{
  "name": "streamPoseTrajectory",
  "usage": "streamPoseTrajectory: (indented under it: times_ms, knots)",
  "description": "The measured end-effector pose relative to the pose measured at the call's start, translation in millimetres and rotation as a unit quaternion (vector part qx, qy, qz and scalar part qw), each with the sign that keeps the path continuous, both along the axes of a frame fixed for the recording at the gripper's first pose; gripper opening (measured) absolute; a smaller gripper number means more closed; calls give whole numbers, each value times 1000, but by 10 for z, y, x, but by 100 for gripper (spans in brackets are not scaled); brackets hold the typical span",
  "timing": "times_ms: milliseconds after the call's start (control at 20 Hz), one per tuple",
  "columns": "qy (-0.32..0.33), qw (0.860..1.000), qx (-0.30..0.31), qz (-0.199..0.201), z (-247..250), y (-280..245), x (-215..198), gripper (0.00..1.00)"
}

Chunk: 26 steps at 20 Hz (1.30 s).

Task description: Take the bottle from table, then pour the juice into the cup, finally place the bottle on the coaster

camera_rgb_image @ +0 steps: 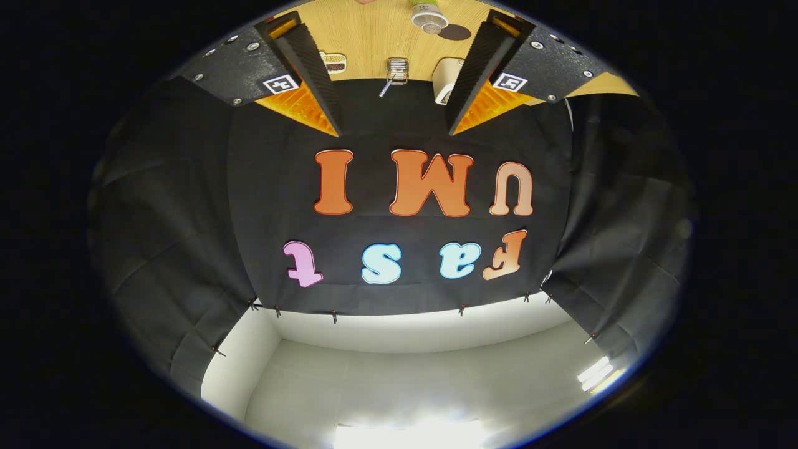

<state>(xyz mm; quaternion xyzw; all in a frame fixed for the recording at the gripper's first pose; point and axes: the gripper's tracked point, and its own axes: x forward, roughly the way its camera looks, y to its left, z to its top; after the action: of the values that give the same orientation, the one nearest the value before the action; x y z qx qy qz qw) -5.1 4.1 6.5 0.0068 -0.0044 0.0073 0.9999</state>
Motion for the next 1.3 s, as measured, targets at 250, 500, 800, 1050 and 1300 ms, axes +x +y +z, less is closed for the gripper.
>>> streamPoseTrajectory:
  times_ms: [250, 500, 800, 1050, 1300]
  knots:
    - [3, 1000, 1, 3, 3, 26, -6, 97]
    - [-1, 1000, 0, 9, -18, 52, -18, 97]
    - [5, 1000, 4, 10, -26, 55, -12, 97]
    - [17, 1000, 9, 21, -159, 125, -14, 97]
    - [41, 998, 15, 43, -479, 257, -12, 97]
